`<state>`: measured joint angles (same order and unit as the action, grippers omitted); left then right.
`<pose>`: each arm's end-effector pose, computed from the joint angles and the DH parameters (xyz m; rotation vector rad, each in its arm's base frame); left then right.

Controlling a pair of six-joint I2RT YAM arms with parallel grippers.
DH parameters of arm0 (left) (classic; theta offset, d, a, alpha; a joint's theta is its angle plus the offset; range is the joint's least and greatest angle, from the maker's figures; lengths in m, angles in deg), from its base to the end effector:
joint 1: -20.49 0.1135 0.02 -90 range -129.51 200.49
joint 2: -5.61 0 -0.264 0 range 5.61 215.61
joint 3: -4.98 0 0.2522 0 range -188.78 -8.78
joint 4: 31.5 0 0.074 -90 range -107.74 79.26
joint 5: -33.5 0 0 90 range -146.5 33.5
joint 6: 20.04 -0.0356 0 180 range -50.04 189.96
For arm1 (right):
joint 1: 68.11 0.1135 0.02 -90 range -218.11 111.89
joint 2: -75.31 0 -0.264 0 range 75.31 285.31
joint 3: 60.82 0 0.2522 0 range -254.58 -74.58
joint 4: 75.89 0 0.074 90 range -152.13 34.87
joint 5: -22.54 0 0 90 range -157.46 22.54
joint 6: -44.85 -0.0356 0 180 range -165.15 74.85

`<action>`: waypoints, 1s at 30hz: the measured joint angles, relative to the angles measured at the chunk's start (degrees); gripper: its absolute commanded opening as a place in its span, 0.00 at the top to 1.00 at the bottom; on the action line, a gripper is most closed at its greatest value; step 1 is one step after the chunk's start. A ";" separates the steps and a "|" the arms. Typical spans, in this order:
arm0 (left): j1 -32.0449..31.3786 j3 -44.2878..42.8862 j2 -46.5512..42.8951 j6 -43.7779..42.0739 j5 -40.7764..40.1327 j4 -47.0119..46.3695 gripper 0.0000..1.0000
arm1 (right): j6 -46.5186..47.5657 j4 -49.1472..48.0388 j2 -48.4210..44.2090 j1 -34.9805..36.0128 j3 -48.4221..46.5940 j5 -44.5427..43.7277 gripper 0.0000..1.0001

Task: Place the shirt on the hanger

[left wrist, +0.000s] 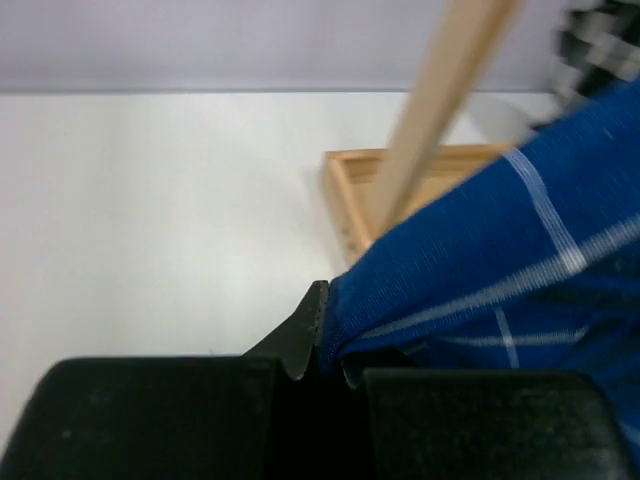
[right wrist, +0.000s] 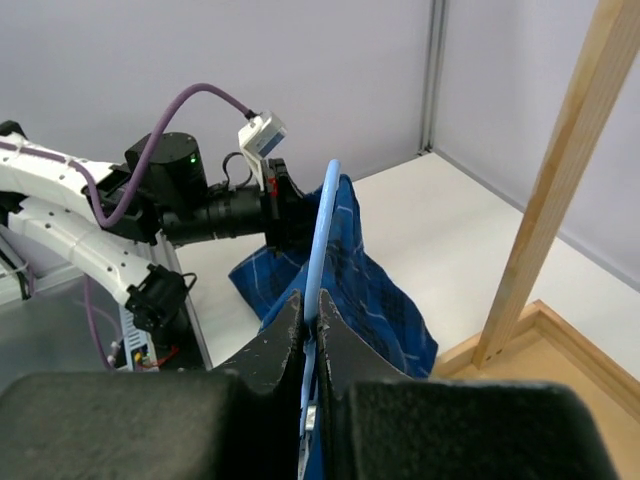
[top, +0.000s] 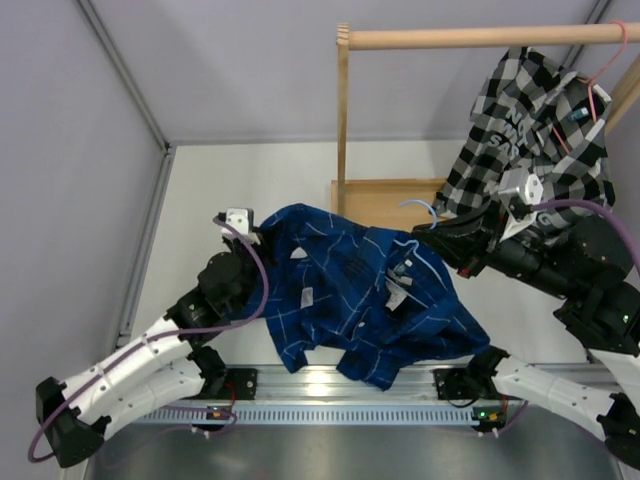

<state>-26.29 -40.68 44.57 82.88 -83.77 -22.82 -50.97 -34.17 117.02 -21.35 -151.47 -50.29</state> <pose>0.1288 -0.1133 0.3053 0.1056 1.6145 -0.4260 0.0579 0.0769 0.4929 -0.7665 1.3176 0.9584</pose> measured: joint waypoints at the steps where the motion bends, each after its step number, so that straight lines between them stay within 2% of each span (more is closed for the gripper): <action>1: 0.00 -0.98 1.49 0.59 -3.45 0.02 1.00 | 0.15 0.33 -0.48 0.00 0.13 -0.66 1.00; 4: 0.70 -6.34 7.54 4.92 -14.60 3.10 1.00 | 0.72 0.44 -3.58 0.00 2.78 -4.24 1.00; 6: 2.21 -9.92 11.04 8.20 -18.47 6.01 1.00 | 1.14 0.76 -6.29 0.00 4.87 -6.58 1.00; 9: 4.35 -12.28 13.94 11.96 -19.78 8.13 1.00 | 1.40 1.20 -9.29 0.00 5.97 -8.35 1.00; 12: 4.79 -12.11 13.88 13.16 -17.44 8.59 1.00 | 1.42 1.20 -9.68 0.00 5.97 -9.01 1.00; 14: 5.03 -11.63 12.94 13.03 -14.58 8.37 0.82 | 1.60 1.22 -9.40 0.00 5.97 -9.35 1.00; 15: 5.14 -11.43 12.44 12.76 -13.29 8.17 0.50 | 1.66 1.16 -9.20 0.00 5.97 -9.53 1.00; 16: 5.20 -11.37 11.78 11.93 -11.30 8.15 0.31 | 1.77 1.16 -8.92 0.00 5.95 -9.64 1.00; 18: 5.33 -11.37 10.29 10.64 -7.15 7.67 0.17 | 1.84 1.11 -8.26 0.00 5.88 -9.97 1.00; 19: 5.44 -11.39 9.16 9.62 -4.37 7.61 0.03 | 1.86 1.14 -7.85 0.00 5.86 -10.08 1.00; 22: 5.51 -12.39 5.92 6.12 5.60 7.78 0.02 | 2.25 1.27 -6.60 0.00 5.60 -10.40 1.00; 25: 5.62 -16.96 4.87 1.44 20.24 8.11 0.02 | 2.71 1.27 -5.92 0.00 5.25 -10.38 1.00; 28: 4.96 -27.45 9.90 -3.96 38.10 10.29 0.02 | 2.84 1.22 -6.19 0.00 5.18 -9.84 1.00; 30: 2.45 -35.69 15.43 -8.02 46.16 12.44 0.02 | 3.19 1.46 -6.49 0.00 5.18 -8.02 1.00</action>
<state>-23.84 -76.37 60.00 74.86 -37.60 -10.39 -47.78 -32.70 110.53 -21.35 -146.29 -58.31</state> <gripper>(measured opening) 0.980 0.015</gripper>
